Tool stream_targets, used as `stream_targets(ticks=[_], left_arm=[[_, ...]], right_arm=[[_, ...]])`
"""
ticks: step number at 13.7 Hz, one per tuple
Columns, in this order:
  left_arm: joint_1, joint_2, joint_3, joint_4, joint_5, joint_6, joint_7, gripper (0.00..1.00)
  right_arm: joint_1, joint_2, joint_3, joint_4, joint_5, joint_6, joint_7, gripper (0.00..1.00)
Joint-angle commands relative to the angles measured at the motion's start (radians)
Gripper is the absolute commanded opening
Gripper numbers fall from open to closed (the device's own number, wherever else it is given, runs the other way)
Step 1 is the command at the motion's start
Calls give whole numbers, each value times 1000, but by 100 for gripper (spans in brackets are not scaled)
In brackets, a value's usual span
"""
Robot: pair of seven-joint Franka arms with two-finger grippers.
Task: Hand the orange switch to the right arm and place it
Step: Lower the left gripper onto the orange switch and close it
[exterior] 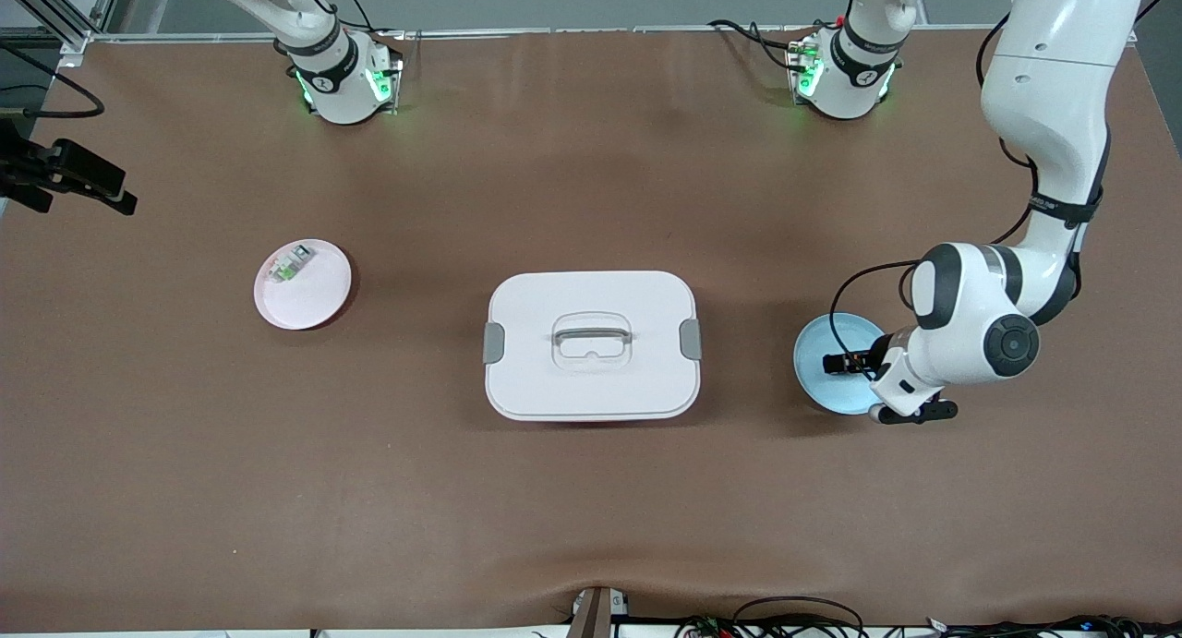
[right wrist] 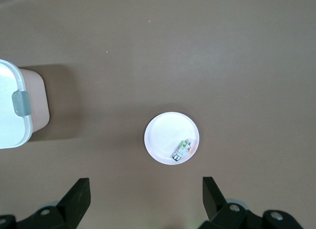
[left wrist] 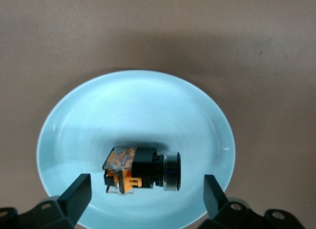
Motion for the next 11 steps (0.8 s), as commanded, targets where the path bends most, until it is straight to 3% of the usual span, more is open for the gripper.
stream_targets(ticks=[1, 11], left_arm=[[-4, 10, 0, -12, 2, 6, -13, 100], [-1, 38, 1, -15, 24, 15, -16, 100]], right_arm=[[-40, -11, 4, -8, -3, -6, -80, 100], [-48, -16, 4, -8, -8, -15, -108, 100]])
